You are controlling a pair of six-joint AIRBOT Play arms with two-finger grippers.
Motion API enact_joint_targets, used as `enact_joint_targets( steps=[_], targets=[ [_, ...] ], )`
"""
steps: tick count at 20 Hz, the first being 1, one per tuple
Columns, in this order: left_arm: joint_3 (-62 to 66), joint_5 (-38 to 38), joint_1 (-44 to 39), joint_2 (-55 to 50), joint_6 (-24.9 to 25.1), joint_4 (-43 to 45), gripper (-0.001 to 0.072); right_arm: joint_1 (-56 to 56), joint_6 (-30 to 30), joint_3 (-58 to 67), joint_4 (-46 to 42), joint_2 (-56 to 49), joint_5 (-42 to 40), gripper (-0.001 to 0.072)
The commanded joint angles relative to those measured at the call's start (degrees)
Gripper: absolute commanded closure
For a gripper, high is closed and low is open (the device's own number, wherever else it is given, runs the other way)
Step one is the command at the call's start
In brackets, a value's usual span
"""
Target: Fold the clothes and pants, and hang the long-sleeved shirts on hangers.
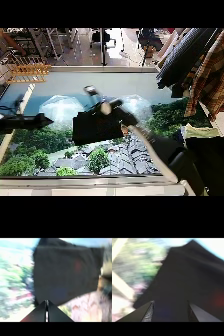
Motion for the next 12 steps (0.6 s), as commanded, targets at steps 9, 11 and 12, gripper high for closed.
enact_joint_targets(
  steps=[9, 11, 12],
  targets=[
    [0.3, 11.7, -18.8, -21.4, -4.0, 0.2, 0.0704, -34.3, -15.8, -15.2, 26.5, -1.2, 18.8, 0.0165],
    [0.3, 11.6, -18.8, -22.6, -4.6, 0.1, 0.0704, -34.4, -20.0, -14.6, 30.6, -4.4, 17.3, 0.0089],
    [0.3, 11.5, -18.8, -22.9, -4.6, 0.1, 0.0704, -34.3, -20.8, -13.5, 32.0, -6.3, 17.7, 0.0070]
  ],
)
